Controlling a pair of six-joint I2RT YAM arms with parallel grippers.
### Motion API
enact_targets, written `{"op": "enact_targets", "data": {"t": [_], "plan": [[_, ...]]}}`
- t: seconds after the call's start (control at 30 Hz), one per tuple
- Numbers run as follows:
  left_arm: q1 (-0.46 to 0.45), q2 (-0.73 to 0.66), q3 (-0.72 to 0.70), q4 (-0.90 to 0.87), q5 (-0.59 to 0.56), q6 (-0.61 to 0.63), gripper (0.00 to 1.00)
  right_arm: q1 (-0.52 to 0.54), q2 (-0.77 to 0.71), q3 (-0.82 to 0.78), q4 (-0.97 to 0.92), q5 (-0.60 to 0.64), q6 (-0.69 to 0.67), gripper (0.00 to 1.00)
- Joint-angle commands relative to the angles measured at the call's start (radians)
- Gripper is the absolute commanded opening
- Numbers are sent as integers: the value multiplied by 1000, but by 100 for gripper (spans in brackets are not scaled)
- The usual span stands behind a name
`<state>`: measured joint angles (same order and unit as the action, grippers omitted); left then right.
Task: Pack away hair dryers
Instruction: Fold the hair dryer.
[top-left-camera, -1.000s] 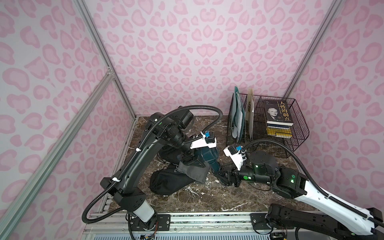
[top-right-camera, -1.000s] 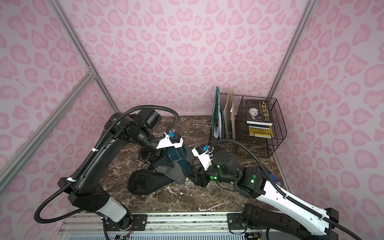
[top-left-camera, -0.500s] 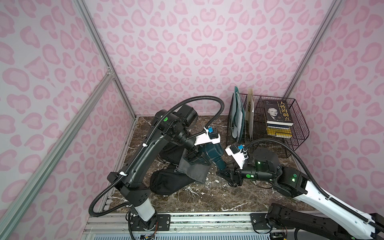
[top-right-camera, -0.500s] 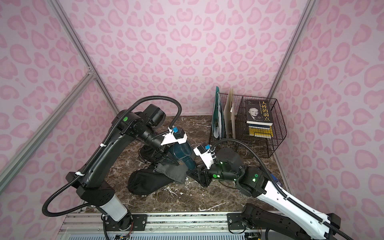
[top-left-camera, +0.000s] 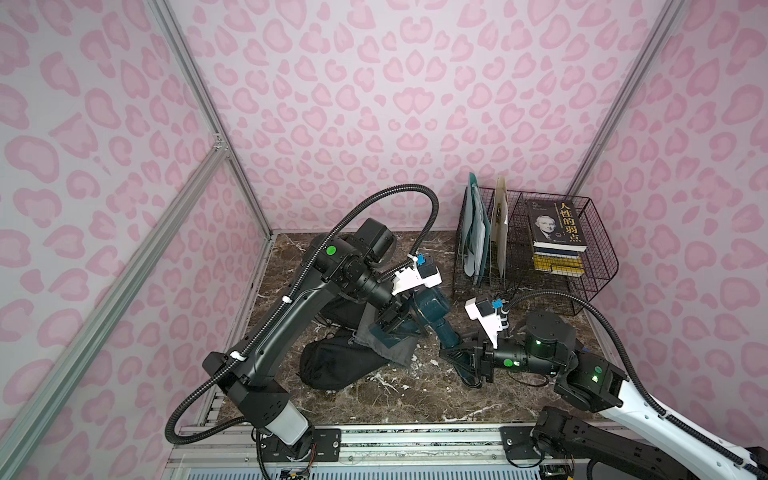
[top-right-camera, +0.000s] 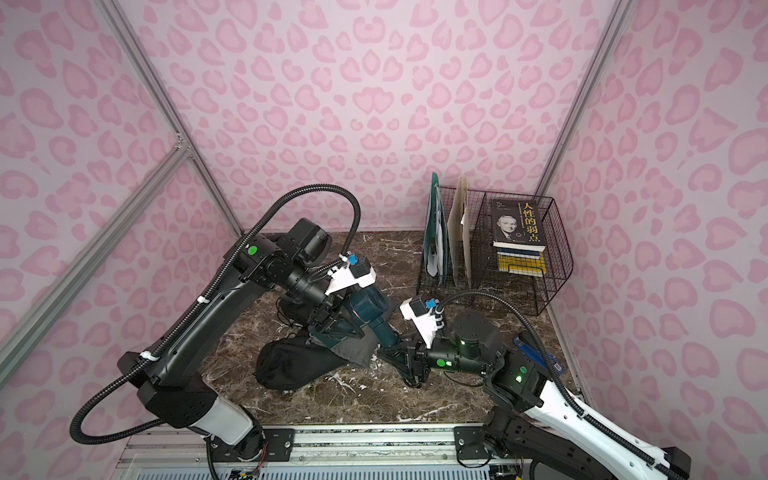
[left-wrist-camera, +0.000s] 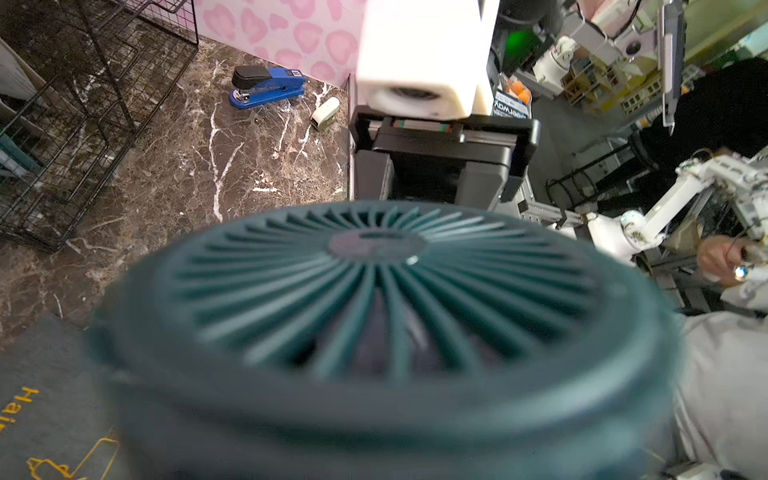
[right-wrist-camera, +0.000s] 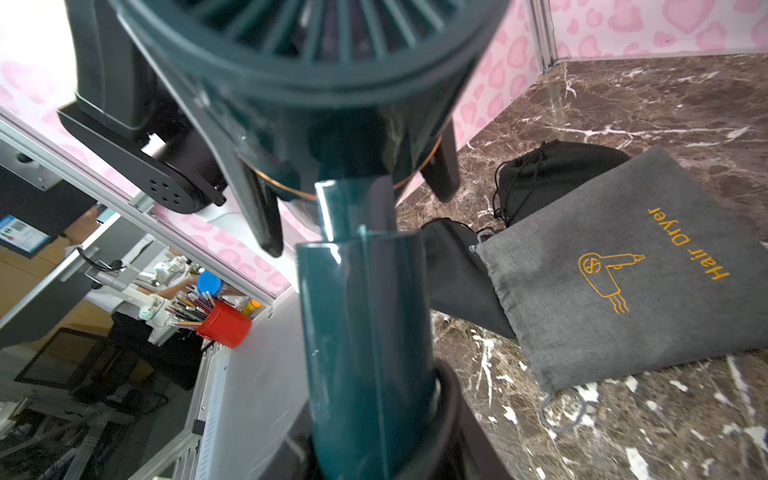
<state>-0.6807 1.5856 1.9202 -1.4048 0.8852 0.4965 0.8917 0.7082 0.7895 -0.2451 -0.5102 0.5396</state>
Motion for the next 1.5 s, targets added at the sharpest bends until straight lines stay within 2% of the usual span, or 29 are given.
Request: {"op": "enact_targets", "data": {"t": [0.0, 0.13, 0.33, 0.6, 0.97, 1.0, 1.13, 1.23, 1.37, 1.47], "plan": [[7, -21, -29, 102, -90, -163, 2, -8, -29, -38, 207, 110, 184, 0], [9, -27, -83, 184, -118, -253, 2, -8, -59, -88, 340, 111, 268, 0], [11, -26, -133, 285, -111, -392, 2, 31, -57, -130, 453, 180, 318, 0], [12, -51, -172, 349, -114, -469, 2, 165, 70, -61, 515, 286, 272, 0], [21, -93, -302, 434, -71, -549, 2, 204, 194, 11, 638, 297, 241, 0], [26, -95, -301, 433, -64, -546, 2, 203, 204, 30, 614, 297, 234, 2], [56, -80, -212, 364, -77, -486, 2, 203, 185, 82, 430, 378, 219, 32], [79, -73, -143, 311, -77, -431, 2, 196, 121, 59, 339, 434, 231, 49], [81, -86, -113, 280, -54, -382, 2, 152, 60, 66, 169, 431, 234, 60], [82, -88, -96, 259, -23, -353, 2, 110, 41, 80, 69, 391, 223, 62]]}}
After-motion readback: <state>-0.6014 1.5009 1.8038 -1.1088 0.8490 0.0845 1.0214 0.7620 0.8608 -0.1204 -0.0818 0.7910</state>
